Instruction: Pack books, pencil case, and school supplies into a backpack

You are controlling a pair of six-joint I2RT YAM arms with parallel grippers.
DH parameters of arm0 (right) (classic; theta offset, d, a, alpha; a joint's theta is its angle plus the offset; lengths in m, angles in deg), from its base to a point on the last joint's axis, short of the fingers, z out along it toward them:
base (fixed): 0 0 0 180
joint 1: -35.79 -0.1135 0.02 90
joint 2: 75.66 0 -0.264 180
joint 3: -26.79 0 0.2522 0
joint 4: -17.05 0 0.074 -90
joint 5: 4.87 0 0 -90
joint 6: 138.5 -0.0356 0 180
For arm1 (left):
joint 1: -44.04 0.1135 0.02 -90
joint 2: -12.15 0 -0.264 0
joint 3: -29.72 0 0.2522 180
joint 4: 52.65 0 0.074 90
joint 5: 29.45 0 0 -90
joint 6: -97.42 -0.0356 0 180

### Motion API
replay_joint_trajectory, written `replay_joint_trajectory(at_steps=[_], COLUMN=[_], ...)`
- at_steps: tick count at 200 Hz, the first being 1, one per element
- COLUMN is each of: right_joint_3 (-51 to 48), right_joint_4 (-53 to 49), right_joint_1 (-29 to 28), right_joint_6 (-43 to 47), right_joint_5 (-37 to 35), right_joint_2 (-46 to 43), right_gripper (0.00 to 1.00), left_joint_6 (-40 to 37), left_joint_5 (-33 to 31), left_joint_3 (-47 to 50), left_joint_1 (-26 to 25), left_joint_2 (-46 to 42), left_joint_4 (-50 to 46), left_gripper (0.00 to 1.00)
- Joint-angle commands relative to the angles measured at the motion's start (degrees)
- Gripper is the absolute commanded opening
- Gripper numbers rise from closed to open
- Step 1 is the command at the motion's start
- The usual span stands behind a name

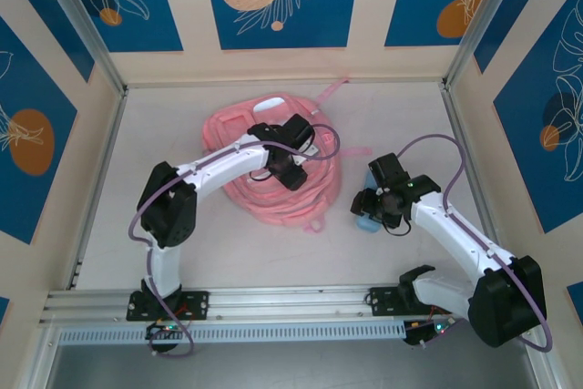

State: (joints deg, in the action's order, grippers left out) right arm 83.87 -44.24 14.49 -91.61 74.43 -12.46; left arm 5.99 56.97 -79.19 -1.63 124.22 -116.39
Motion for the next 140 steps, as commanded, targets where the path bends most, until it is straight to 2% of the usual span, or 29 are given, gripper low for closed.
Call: replay_joint_trajectory(at_steps=[1, 46, 68, 106, 140], right_joint_3=[0.2, 2.3, 3.7, 5.6, 7.2], right_joint_4=[-0.6, -0.7, -0.5, 2.8, 9.2], right_joint_1=[0.5, 0.7, 0.8, 0.1, -3.7], right_joint_6=[1.2, 1.5, 1.6, 2.5, 2.9], right_joint_5=[1.8, 2.8, 4.5, 11.4, 18.4], right_joint_2=[-1.0, -1.0, -1.1, -1.1, -0.6], right_gripper=[0.63, 0.63, 0.63, 0.63, 0.63], left_joint_6=[0.6, 1.7, 2.6, 3.7, 6.5], left_joint_5=[-2.5, -1.9, -1.8, -1.9, -2.8], left_joint_3=[-1.9, -1.7, -0.2, 0.3, 0.3], left_joint_1=[-0.3, -0.4, -0.4, -0.4, -0.3], left_joint_2=[1.4, -0.8, -4.2, -10.5, -16.1], left_joint_4=[-2.3, -2.0, 0.2, 3.6, 8.7], left_gripper=[0.44, 0.11, 0.0, 0.0, 0.0])
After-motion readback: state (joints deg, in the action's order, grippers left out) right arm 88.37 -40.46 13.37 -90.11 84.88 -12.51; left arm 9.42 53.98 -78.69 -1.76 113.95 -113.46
